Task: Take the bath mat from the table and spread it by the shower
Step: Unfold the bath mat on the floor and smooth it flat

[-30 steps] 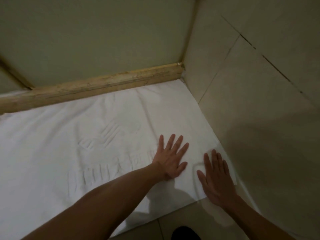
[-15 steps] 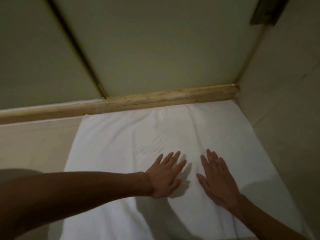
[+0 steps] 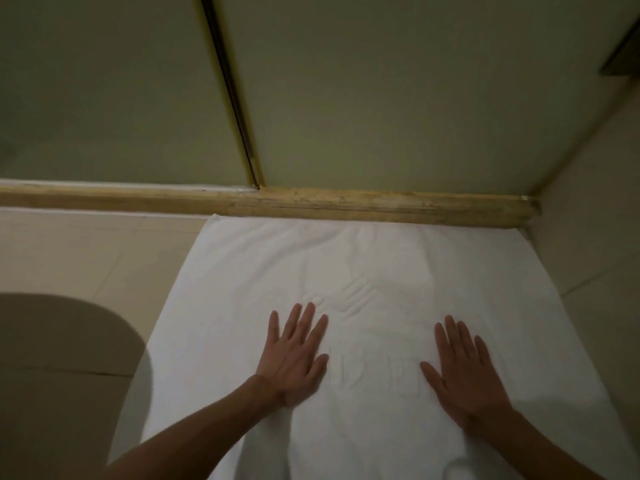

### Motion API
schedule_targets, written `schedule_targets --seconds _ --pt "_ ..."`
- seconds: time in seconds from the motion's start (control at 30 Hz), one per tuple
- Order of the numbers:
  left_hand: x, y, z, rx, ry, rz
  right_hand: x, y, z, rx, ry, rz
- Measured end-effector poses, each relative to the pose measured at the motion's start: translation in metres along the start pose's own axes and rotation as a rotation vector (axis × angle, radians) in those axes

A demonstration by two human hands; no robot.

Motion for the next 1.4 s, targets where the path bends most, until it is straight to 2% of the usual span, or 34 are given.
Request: schedule_targets --seconds 0.17,0.23,0.3,0.4,0.53,0.83,1.03,1.17,1.27,1.4 --pt "-0.009 0.023 -0.006 -0.004 -0.077 0.076 -0.018 0.012 -0.015 -0.024 0.024 -0.022" --pt "-0.018 0.044 -0.016 -0.052 -0.060 0.087 -0.027 0.027 -0.027 -0.062 0.015 0.025" --pt "-0.025 0.065 -0.029 -0.107 -0.045 0.074 -0.031 0.049 -0.036 -0.110 0.030 0.112" --pt "-0.022 0.083 -0.044 -0.137 -0.066 -0.004 -0.030 0.082 -0.037 -0.088 0.004 0.107" --pt "-0.017 0.093 -0.050 -0.102 -0.100 0.028 -0.022 0.101 -0.037 -0.073 -0.034 0.053" --pt "-0.036 0.172 -0.061 -0.083 0.002 0.081 -0.049 0.166 -0.098 -0.176 0.066 0.151" --pt "-0.021 0.174 -0.066 -0.108 -0.014 0.063 -0.053 0.204 -0.145 -0.327 0.056 0.153" --pt "-0.023 0.173 -0.071 -0.095 -0.063 0.069 -0.043 0.206 -0.151 -0.351 0.026 0.128" --pt "-0.029 0.165 -0.092 -0.187 -0.079 0.141 -0.045 0.205 -0.154 -0.352 0.025 0.156" --pt "-0.036 0.151 -0.148 -0.449 -0.065 0.177 -0.052 0.209 -0.180 -0.437 0.065 0.173"
Point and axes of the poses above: each hand's wrist, its own y-axis towards the middle knuckle, its own x-axis out of the palm, z = x × y, the point moved 5 cm from there along y, towards the middle knuckle, and after that the axes turned 5 degrees about z, right-handed, at the moved point
